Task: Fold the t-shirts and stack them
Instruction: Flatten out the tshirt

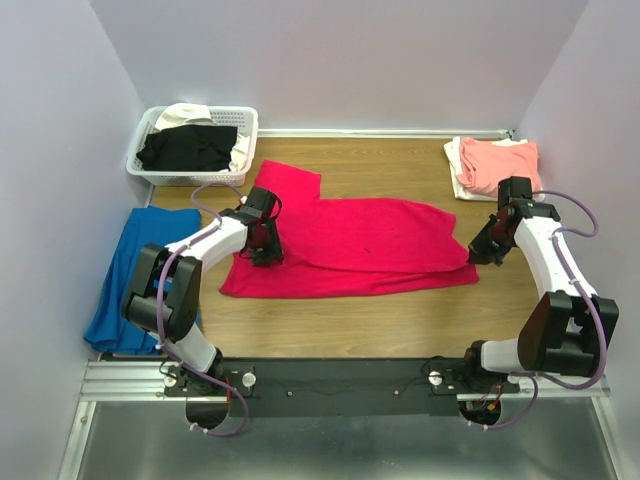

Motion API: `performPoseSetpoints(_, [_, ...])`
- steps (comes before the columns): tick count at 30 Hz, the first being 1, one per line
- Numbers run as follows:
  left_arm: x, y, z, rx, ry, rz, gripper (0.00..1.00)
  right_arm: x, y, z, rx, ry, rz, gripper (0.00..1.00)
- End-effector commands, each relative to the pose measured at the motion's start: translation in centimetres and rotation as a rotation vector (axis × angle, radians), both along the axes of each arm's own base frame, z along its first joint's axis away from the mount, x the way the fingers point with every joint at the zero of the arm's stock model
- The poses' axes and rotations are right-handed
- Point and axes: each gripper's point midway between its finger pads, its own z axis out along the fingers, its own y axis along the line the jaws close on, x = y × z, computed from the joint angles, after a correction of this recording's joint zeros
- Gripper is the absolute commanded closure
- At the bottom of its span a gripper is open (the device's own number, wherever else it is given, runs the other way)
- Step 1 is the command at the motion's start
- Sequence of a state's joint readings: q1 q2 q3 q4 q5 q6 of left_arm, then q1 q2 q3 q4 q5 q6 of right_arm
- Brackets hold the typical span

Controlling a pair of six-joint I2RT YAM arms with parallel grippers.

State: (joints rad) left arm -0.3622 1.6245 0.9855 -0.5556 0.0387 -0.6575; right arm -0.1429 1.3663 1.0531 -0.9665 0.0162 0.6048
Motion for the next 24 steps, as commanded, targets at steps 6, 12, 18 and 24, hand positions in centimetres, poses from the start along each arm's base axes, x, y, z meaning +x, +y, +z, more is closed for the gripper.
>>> performPoseSetpoints(6, [0.2, -0.4, 1.1, 0.001, -0.021, 0.001, 0.55, 0.2, -0.2, -0.8, -0.01, 0.017, 0.003, 0.99])
performPoseSetpoints(12, [0.3, -0.5, -0.4, 0.013, 0.007, -0.001, 0.6, 0.2, -0.2, -0.9, -0.012, 0.02, 0.004, 0.99])
performPoseSetpoints(18, [0.8, -0.9, -0.9, 0.008, 0.009, -0.003, 0.68, 0.3, -0.3, -0.8, -0.015, 0.017, 0.004, 0.99])
performPoseSetpoints(24, [1.0, -0.7, -1.0, 0.023, 0.008, -0.002, 0.92, 0.3, -0.3, -0.8, -0.015, 0.017, 0.004, 0.99])
